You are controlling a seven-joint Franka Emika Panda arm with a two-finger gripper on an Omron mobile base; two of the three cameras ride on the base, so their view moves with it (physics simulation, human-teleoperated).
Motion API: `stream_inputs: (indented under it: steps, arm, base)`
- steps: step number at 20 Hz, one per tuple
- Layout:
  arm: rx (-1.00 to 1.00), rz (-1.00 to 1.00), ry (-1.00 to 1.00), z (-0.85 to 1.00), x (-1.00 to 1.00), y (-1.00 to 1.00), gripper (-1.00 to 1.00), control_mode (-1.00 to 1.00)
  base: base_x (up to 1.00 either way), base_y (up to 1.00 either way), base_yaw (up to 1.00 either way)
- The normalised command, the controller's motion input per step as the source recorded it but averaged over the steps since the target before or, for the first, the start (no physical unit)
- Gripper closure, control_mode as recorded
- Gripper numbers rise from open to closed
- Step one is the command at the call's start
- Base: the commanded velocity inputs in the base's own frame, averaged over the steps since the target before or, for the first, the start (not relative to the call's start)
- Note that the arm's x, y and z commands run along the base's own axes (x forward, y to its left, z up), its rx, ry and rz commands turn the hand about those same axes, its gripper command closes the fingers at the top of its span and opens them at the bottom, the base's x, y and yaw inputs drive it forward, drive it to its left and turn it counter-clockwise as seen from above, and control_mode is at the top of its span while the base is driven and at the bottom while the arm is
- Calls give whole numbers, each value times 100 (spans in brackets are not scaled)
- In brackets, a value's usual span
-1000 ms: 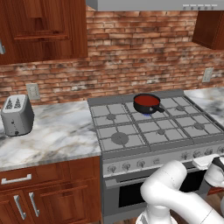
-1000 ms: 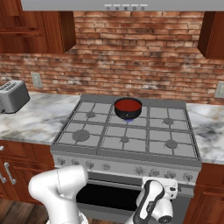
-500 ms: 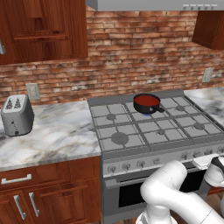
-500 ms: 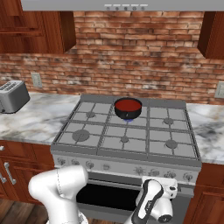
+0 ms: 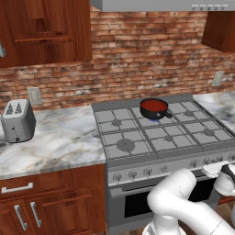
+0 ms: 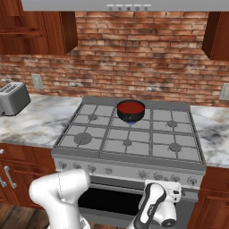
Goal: Wait until the marinara sauce is simmered to a deep red color and then turn off the stove.
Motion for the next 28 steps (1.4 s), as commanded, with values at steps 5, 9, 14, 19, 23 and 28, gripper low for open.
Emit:
stream_inputs:
  steps: [5, 9, 14, 19, 23, 28]
  arm:
    - [0, 0, 0, 0, 0, 0, 100, -100]
    - [0, 0, 0, -4, 0, 0, 100, -100]
    - [0, 0, 0, -7, 0, 0, 100, -100]
    - [0, 0, 0, -2, 0, 0, 100, -100]
    - [0, 0, 0, 0, 0, 0, 100, -100]
    - [0, 0, 0, 0, 0, 0, 100, -100]
  base:
    - [0, 0, 0]
    - [0, 0, 0]
    - [0, 0, 0]
    - [0, 0, 0]
    - [0, 0, 0]
    - [0, 0, 0]
